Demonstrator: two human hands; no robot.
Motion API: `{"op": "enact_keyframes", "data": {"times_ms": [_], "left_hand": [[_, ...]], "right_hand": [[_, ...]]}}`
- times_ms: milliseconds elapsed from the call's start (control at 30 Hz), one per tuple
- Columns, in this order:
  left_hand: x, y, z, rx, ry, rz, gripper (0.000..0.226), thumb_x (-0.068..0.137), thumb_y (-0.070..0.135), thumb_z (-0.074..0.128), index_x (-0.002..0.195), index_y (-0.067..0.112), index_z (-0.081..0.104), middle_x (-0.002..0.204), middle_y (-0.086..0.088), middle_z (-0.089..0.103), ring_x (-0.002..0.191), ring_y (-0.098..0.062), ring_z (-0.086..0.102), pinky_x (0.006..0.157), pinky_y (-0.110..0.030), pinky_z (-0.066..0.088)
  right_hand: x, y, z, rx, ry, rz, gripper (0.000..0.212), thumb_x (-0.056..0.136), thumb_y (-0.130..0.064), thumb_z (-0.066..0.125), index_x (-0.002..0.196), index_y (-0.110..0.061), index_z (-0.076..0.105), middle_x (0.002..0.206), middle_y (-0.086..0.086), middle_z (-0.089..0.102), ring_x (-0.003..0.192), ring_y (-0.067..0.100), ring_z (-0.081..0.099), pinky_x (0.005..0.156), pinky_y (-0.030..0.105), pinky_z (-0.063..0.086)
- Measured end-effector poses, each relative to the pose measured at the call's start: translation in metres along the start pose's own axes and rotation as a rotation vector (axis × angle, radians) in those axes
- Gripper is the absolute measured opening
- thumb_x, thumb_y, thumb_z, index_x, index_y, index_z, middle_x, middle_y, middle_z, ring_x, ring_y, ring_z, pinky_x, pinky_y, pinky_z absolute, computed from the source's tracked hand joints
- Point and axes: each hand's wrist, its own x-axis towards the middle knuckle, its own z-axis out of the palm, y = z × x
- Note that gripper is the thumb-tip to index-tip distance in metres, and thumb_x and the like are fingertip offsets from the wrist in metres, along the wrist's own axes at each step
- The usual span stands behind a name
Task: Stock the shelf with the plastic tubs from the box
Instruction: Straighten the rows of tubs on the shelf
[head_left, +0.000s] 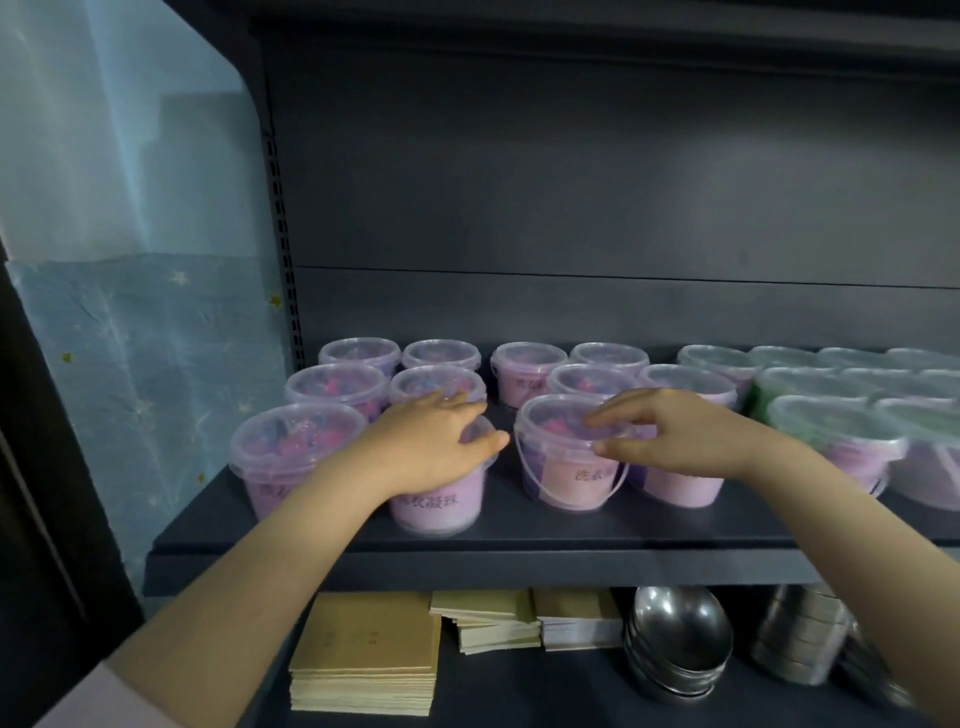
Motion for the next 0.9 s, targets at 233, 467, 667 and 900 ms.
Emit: {"op": "enact_keyframes", "data": {"times_ms": [233,467,667,900], "left_hand": [[-0.001,0.002,0.001,-0.006,0.052,0.011,0.052,0.098,0.053,0.024,0.147,0.036,0.032,0.159,0.013,0.018,0.146,-0.013,0.013,0.117,-0.037,0.016],[0.000,-0.001,0.002,0.012,0.006,0.010,0.056,0.098,0.051,0.021,0.151,0.033,0.021,0.160,0.010,0.011,0.148,-0.018,0.009,0.118,-0.044,0.013],[0.000,-0.002,0.002,0.021,-0.006,0.031,0.059,0.097,0.053,0.020,0.151,0.030,0.022,0.161,0.006,0.009,0.148,-0.022,0.009,0.118,-0.047,0.013],[-0.004,0.001,-0.002,0.042,-0.012,0.034,0.057,0.096,0.051,0.020,0.147,0.027,0.033,0.161,0.001,0.013,0.147,-0.023,0.012,0.115,-0.049,0.017]], "right_hand": [[0.007,0.001,0.002,0.020,-0.005,0.010,0.039,0.079,-0.057,0.066,0.116,-0.046,0.065,0.121,-0.028,0.056,0.099,-0.013,0.047,0.096,0.019,0.035],[0.008,-0.021,0.006,0.007,0.051,0.068,0.038,0.069,-0.061,0.070,0.103,-0.043,0.071,0.118,-0.020,0.062,0.103,-0.002,0.051,0.099,0.027,0.040],[-0.004,-0.036,0.006,0.037,0.044,0.132,0.042,0.064,-0.064,0.071,0.100,-0.042,0.073,0.109,-0.025,0.062,0.100,-0.002,0.057,0.097,0.026,0.043],[-0.018,-0.049,0.002,0.051,0.005,0.152,0.034,0.075,-0.048,0.074,0.106,-0.035,0.073,0.114,-0.021,0.062,0.104,-0.001,0.057,0.099,0.024,0.042]]}}
